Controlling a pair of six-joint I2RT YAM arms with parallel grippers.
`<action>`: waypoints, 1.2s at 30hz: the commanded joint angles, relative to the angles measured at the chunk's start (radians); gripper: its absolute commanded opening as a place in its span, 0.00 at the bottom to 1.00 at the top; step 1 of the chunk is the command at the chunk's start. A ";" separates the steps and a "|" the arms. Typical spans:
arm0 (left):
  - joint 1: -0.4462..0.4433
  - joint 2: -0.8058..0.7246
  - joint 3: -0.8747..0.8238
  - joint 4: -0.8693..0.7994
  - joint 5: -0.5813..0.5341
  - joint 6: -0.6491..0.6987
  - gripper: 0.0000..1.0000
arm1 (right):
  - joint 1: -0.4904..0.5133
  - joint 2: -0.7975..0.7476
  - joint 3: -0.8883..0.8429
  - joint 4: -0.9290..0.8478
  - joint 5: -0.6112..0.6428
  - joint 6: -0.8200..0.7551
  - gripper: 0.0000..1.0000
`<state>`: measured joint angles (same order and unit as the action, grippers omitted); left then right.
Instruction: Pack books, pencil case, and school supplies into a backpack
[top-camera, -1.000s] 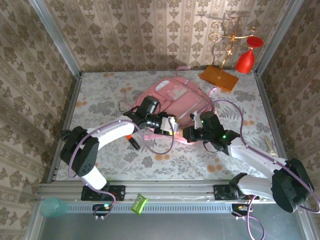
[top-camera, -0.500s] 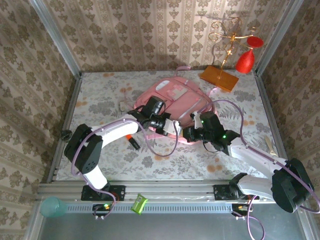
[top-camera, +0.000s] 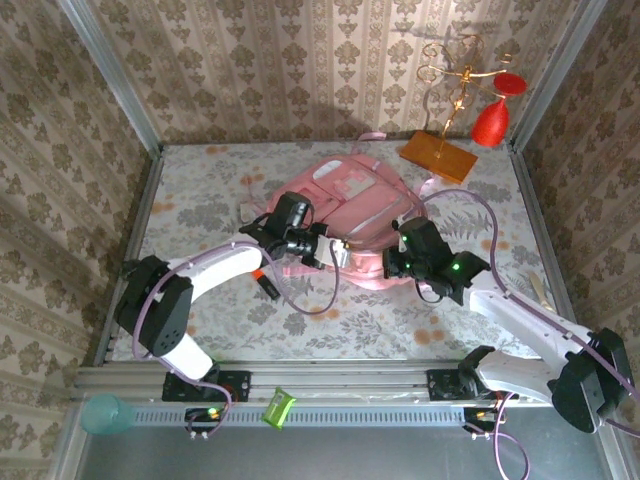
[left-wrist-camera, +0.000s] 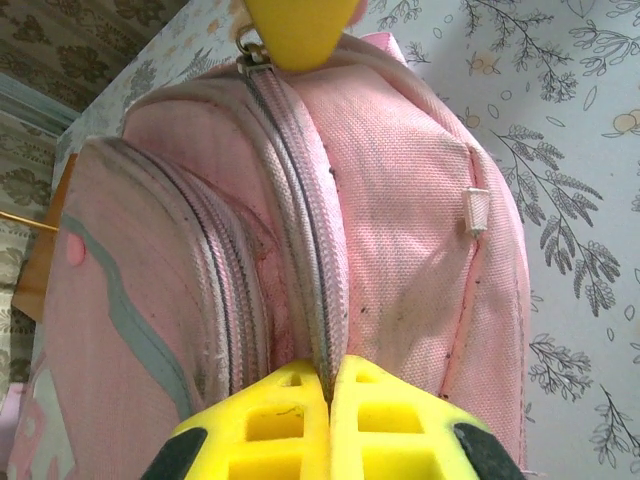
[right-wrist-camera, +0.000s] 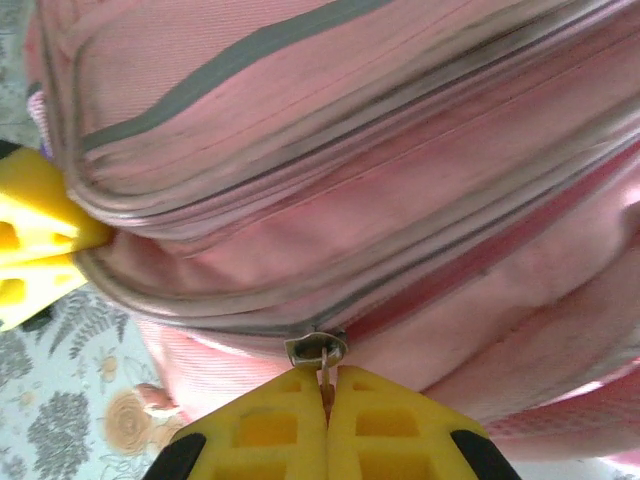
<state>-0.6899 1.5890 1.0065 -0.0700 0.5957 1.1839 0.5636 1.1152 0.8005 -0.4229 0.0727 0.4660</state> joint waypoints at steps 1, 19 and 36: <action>0.098 -0.040 -0.040 -0.022 -0.080 0.024 0.00 | -0.048 0.004 0.037 -0.183 0.195 -0.021 0.00; 0.068 -0.196 -0.103 -0.021 0.069 -0.288 0.69 | -0.039 0.062 -0.056 0.322 -0.485 0.008 0.00; -0.128 -0.036 0.018 -0.053 -0.310 -0.189 0.36 | 0.007 0.054 -0.064 0.414 -0.577 0.003 0.00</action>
<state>-0.8188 1.5272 1.0088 -0.1265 0.3889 0.9562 0.5491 1.1984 0.7395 -0.1074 -0.3977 0.4934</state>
